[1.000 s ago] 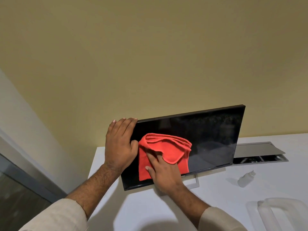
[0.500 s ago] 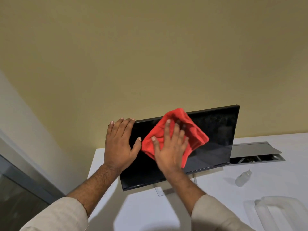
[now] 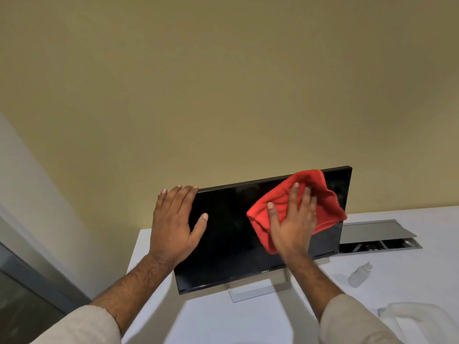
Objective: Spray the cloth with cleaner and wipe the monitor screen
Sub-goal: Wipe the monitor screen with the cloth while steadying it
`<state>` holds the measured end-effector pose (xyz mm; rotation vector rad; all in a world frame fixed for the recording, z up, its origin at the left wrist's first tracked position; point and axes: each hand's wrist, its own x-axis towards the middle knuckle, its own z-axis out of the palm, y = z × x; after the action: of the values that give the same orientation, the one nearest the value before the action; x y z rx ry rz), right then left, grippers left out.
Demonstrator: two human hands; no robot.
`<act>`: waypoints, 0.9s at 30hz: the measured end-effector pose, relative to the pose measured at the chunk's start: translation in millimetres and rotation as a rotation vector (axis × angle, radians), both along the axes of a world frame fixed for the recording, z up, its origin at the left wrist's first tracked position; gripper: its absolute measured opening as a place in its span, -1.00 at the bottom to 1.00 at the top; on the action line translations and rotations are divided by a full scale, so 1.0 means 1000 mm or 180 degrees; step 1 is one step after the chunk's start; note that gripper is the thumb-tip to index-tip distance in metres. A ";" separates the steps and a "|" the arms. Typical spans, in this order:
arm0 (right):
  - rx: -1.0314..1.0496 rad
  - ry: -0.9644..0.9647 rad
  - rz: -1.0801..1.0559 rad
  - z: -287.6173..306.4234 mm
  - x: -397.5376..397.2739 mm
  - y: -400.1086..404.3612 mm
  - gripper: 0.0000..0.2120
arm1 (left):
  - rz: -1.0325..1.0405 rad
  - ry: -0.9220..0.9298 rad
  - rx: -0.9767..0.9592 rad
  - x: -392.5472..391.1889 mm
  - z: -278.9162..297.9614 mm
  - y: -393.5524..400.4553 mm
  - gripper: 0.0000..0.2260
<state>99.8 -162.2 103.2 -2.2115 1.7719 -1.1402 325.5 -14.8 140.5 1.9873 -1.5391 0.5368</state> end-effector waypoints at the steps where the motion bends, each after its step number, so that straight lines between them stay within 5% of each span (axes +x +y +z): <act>1: -0.0017 -0.0038 0.0061 0.002 0.006 0.004 -0.22 | 0.0004 0.0007 -0.0019 0.000 0.000 -0.001 -0.48; 10: -0.0368 0.0672 0.1215 0.003 0.064 0.059 -0.24 | -0.0008 0.0023 -0.0037 0.001 0.002 0.000 -0.52; 13: -0.0488 0.0799 0.0945 -0.001 0.038 0.036 -0.26 | -0.0030 0.0081 -0.0016 0.000 0.005 0.001 -0.54; 21: -0.0050 -0.0225 0.0248 -0.001 0.021 0.007 -0.24 | -0.0035 0.0235 -0.0109 -0.004 0.004 -0.002 -0.56; 27: -0.0121 0.0620 0.1079 -0.033 0.059 0.068 -0.31 | -0.0031 0.0210 -0.0133 -0.003 0.004 -0.002 -0.55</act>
<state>158.9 -93.9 70.4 -2.5925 1.3635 -0.9196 322.8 -16.4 144.1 1.9458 -1.4851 0.4908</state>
